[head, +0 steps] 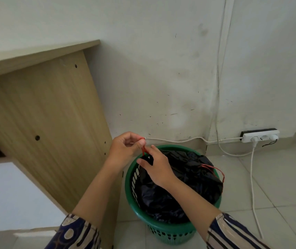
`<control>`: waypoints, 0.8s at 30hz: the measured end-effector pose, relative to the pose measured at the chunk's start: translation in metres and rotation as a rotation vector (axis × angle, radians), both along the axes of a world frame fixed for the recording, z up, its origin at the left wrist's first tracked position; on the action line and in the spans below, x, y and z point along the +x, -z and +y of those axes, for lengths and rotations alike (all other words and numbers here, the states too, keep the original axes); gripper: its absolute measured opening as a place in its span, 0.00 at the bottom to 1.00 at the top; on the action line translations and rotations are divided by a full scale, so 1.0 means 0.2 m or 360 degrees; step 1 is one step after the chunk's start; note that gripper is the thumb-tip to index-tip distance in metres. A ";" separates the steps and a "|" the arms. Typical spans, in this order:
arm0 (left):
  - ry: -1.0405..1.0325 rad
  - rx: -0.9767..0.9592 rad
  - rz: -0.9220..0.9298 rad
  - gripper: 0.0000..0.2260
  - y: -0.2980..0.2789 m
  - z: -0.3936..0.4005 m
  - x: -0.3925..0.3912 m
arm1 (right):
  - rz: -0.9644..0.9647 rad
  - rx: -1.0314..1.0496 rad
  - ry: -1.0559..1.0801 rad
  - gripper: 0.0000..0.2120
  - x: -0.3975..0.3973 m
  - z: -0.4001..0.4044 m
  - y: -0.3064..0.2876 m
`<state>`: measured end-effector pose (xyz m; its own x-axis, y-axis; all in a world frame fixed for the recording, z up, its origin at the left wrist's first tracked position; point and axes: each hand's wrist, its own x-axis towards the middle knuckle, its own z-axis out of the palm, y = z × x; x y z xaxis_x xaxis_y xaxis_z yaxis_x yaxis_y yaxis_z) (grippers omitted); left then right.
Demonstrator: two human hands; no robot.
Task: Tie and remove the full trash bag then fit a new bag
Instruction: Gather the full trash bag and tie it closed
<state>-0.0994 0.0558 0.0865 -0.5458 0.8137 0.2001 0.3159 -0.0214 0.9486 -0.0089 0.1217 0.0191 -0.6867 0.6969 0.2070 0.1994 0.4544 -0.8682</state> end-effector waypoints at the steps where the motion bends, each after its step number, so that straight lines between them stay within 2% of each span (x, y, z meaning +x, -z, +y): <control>1: -0.0047 0.0017 0.0019 0.08 -0.01 0.01 0.00 | 0.0049 0.0000 0.0028 0.15 0.00 0.00 0.00; 4: -0.0089 0.0117 -0.0034 0.09 -0.02 0.01 0.01 | -0.0005 -0.0012 0.0066 0.08 0.01 0.00 0.00; 7: -0.0125 0.0184 -0.0028 0.09 -0.05 0.00 0.01 | -0.0169 0.0146 0.0002 0.08 0.03 0.02 0.01; 13: -0.0256 0.0296 0.0048 0.10 -0.17 -0.03 -0.02 | -0.0292 0.0565 0.0037 0.07 0.12 0.11 -0.03; 17: -0.0223 0.0344 0.0159 0.10 -0.28 -0.05 -0.02 | -0.0327 0.0616 0.0086 0.08 0.20 0.17 -0.03; 24: -0.0380 0.0398 0.0314 0.12 -0.31 -0.04 -0.07 | -0.0488 0.0744 0.0138 0.10 0.33 0.23 0.00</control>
<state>-0.1126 0.0481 0.1492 -0.6451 0.5812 0.4961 0.5157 -0.1479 0.8439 0.0570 0.1683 0.0185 -0.7082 0.6357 0.3073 0.4647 0.7473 -0.4749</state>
